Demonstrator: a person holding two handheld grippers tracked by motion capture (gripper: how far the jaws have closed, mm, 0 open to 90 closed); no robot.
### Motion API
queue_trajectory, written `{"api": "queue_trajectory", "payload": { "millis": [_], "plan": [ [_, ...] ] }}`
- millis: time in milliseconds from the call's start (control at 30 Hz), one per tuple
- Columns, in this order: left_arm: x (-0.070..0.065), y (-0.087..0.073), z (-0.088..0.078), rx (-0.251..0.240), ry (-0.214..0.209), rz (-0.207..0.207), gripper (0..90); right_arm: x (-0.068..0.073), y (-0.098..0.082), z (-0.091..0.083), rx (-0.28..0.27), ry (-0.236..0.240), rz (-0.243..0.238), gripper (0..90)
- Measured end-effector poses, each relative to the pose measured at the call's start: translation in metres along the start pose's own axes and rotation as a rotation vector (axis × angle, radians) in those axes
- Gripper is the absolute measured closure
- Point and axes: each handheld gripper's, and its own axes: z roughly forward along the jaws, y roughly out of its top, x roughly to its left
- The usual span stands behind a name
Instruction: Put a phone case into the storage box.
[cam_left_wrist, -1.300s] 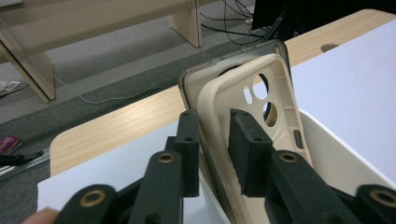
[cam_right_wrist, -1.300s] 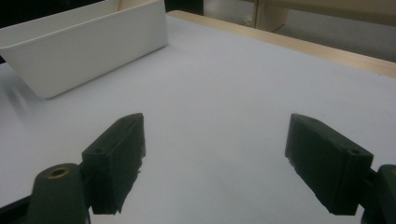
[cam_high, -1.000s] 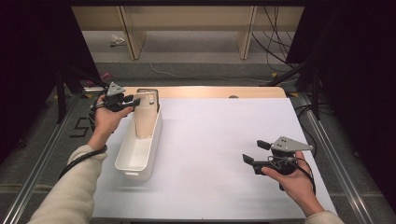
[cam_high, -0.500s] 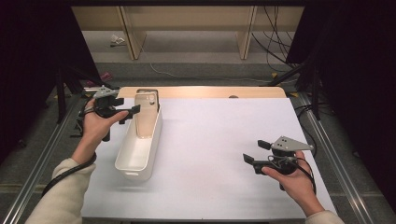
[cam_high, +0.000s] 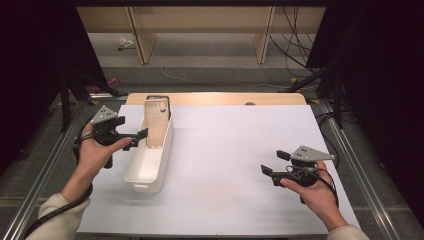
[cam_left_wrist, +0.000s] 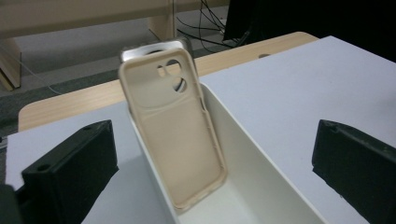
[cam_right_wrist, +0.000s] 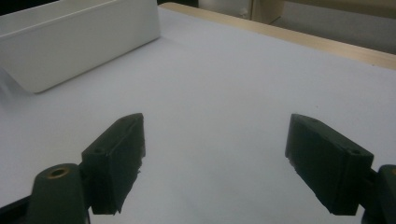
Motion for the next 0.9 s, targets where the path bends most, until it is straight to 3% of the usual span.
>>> {"api": "queue_trajectory", "payload": {
  "millis": [167,333,567,900],
  "plan": [
    [-0.014,-0.007,-0.006,-0.026,-0.021,0.016,0.0,0.0,0.0,0.0,-0.003,0.0,-0.001,20.7],
    [-0.029,-0.019,-0.007,-0.021,-0.043,0.042,0.0,0.0,-0.001,0.0,0.003,0.0,-0.004,20.7],
    [-0.036,-0.029,-0.015,-0.033,-0.019,0.071,0.0,0.0,-0.001,0.0,0.003,0.001,-0.004,20.6],
    [-0.045,-0.043,-0.023,-0.052,-0.028,0.088,0.0,0.0,-0.001,0.0,0.004,0.004,-0.004,20.6]
  ]
}}
